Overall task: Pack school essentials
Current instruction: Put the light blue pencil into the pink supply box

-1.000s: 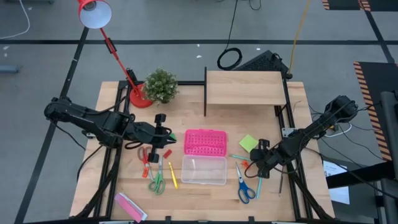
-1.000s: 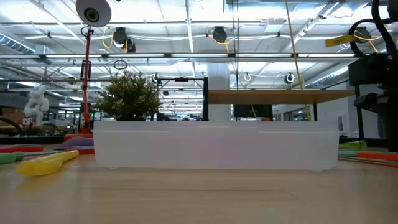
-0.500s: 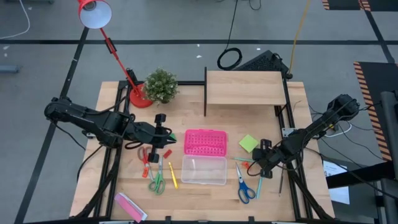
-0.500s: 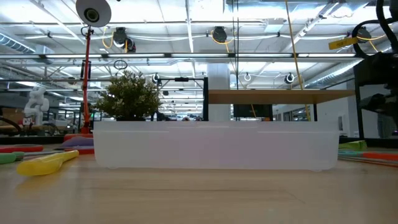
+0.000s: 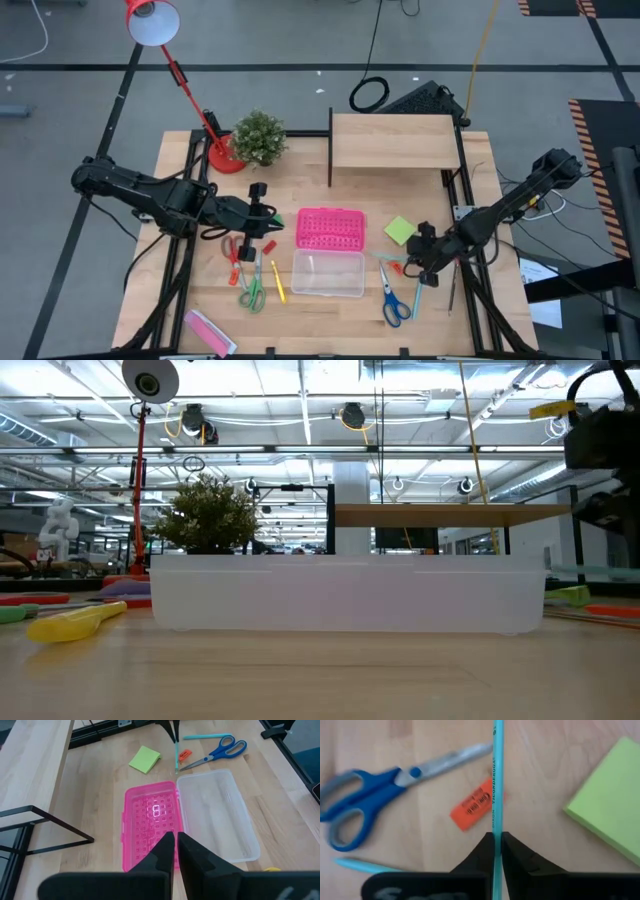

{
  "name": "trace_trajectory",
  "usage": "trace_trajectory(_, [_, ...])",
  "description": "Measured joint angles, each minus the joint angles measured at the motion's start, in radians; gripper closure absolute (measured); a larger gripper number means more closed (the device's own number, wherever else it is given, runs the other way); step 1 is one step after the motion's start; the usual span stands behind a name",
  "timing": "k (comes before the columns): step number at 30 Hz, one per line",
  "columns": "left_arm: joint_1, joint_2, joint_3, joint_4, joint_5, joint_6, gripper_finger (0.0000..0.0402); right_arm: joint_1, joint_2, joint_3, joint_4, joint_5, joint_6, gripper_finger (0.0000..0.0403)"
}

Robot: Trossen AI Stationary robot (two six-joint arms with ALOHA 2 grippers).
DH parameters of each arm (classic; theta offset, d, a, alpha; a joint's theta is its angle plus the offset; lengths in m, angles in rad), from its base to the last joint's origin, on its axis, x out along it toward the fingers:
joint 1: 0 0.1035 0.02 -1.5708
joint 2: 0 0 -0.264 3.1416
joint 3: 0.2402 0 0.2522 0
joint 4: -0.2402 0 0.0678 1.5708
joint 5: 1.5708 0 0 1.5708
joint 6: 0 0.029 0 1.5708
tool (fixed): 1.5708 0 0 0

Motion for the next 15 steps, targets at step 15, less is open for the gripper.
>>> trace_trajectory(15, [0.000, 0.000, 0.000, 0.000, -0.001, 0.000, 0.0376, -0.056, -0.012, 0.002, 0.273, 0.029, -0.103, 0.0389])
